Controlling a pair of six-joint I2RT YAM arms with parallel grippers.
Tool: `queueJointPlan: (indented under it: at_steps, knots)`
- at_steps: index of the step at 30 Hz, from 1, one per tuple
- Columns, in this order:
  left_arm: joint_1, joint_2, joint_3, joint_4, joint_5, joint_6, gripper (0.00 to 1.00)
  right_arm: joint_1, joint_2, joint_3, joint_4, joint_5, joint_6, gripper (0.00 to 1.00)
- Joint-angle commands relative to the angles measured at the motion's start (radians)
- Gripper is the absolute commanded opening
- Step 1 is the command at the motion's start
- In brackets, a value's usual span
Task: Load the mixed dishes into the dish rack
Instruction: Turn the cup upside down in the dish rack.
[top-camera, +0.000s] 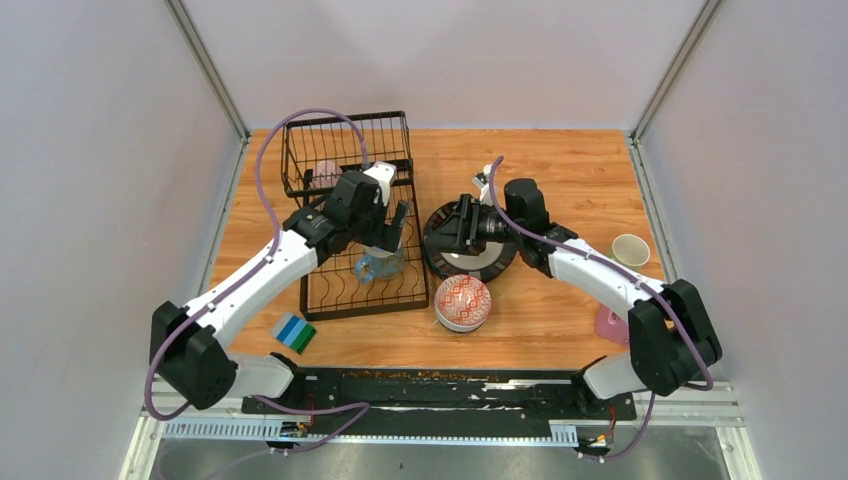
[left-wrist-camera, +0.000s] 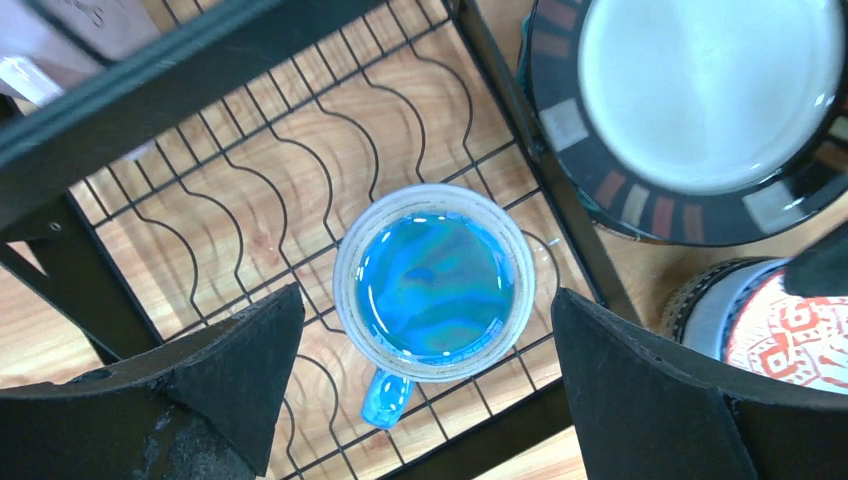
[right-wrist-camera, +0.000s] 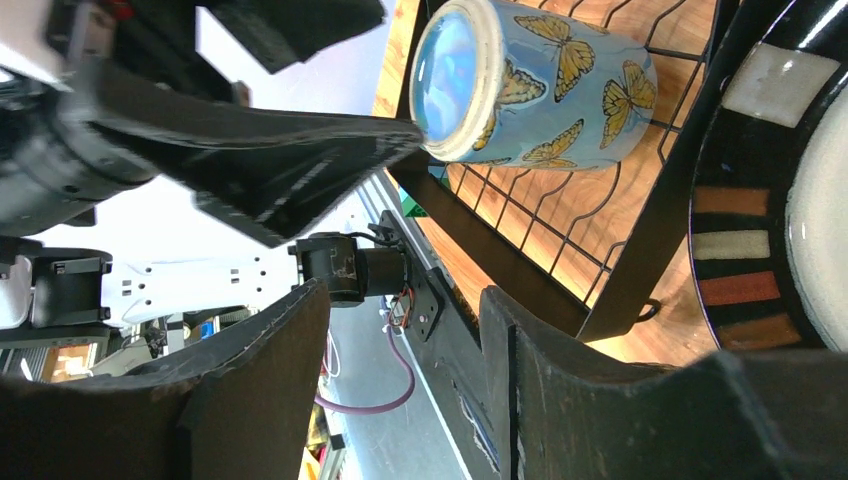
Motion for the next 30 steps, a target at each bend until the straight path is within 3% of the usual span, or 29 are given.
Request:
queueJointPlan:
  at_steps: [1, 7, 12, 15, 22, 30]
  knots:
    - [0.001, -0.073, 0.029, 0.051, -0.002, -0.006, 1.0, 0.009, 0.006, 0.015, -0.001, 0.018, -0.034, 0.58]
    - [0.001, -0.199, -0.021, 0.066, -0.07, -0.025, 1.0, 0.06, 0.026, 0.048, -0.055, 0.069, -0.091, 0.53]
    - [0.0, -0.379, -0.158, 0.08, -0.204, -0.105, 1.0, 0.186, 0.068, 0.106, -0.129, 0.25, -0.18, 0.39]
    - [0.0, -0.526, -0.25, 0.061, -0.258, -0.191, 1.0, 0.276, 0.112, 0.124, -0.11, 0.381, -0.229, 0.37]
    - [0.001, -0.798, -0.487, 0.003, -0.323, -0.379, 1.0, 0.391, 0.273, 0.123, 0.119, 0.571, -0.223, 0.35]
    - [0.0, -0.768, -0.561, -0.04, -0.437, -0.432, 1.0, 0.413, 0.367, 0.081, 0.348, 0.826, -0.277, 0.34]
